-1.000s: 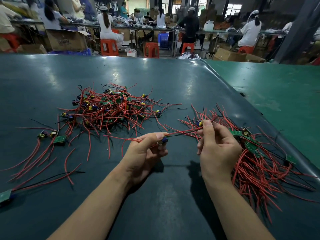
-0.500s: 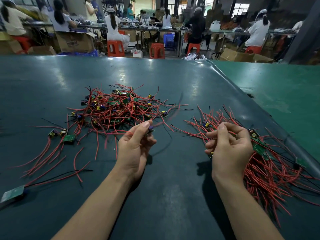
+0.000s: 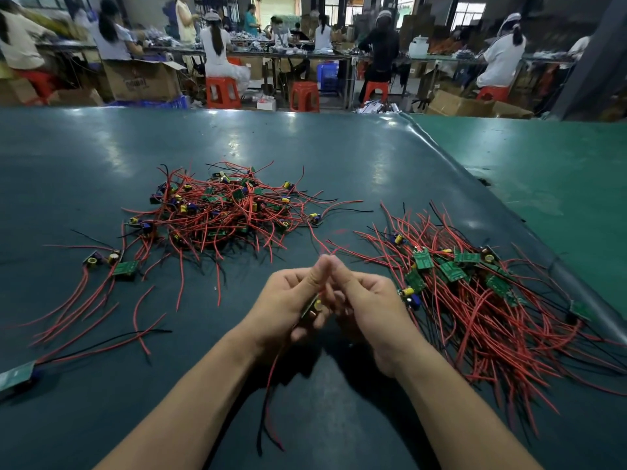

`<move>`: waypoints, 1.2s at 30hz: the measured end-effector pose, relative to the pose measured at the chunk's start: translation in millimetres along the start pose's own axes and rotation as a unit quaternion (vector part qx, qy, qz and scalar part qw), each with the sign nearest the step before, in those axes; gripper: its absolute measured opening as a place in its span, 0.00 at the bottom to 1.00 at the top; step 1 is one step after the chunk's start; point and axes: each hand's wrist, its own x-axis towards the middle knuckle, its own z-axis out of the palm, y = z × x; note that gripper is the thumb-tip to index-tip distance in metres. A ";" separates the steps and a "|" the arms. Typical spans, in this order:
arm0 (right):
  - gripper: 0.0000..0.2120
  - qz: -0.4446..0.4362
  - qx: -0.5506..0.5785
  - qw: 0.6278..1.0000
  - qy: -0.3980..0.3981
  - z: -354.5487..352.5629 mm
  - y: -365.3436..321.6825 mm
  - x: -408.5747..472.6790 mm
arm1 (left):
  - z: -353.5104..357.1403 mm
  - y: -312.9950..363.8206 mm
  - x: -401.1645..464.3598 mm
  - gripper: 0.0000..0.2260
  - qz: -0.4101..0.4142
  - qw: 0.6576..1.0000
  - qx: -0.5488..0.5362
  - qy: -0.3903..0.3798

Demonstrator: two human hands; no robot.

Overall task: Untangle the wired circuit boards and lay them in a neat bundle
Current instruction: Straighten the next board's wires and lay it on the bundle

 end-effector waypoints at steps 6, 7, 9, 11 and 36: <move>0.13 -0.033 0.099 0.994 0.045 -5.2 -2.7 3.0 | 3.7 -8.8 -0.3 0.21 0.002 0.999 0.032 -0.037; 0.09 -0.047 0.110 0.991 0.065 -7.1 -3.8 4.5 | 2.6 -8.8 0.9 0.16 -0.007 0.999 0.005 -0.047; 0.06 -0.066 0.114 0.986 0.101 -11.4 -5.6 7.2 | 0.5 -7.8 3.6 0.08 -0.018 0.997 -0.040 -0.065; 0.06 -0.071 0.136 0.982 0.114 -14.5 -5.0 8.5 | 0.7 -8.1 6.2 0.03 -0.013 0.997 -0.058 -0.047; 0.14 -0.123 0.189 0.946 0.233 -22.2 -6.6 18.9 | 6.8 -4.0 -2.5 0.11 0.004 0.997 -0.061 -0.050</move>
